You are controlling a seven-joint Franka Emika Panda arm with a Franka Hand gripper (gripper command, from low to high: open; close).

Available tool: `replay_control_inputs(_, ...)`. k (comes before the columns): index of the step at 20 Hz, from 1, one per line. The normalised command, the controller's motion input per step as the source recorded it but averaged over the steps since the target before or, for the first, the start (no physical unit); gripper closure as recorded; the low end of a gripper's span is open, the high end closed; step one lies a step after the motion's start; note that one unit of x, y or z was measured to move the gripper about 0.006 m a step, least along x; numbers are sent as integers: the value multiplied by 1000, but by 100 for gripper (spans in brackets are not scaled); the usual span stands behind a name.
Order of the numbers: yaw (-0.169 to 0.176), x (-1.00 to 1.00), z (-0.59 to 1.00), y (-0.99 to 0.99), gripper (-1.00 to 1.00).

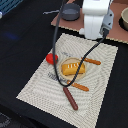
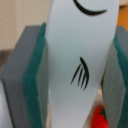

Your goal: Interact with the objects in diverse but meaningful ways.

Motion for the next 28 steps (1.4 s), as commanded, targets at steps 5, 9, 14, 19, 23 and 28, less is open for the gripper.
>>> replay_control_inputs(5,6,65,-430,153,100)
replay_control_inputs(9,12,106,-504,-1,100)
replay_control_inputs(14,12,39,-547,-46,100)
replay_control_inputs(19,24,-98,-419,225,100)
replay_control_inputs(23,6,-155,-295,276,-100)
replay_control_inputs(28,7,-213,179,355,-100)
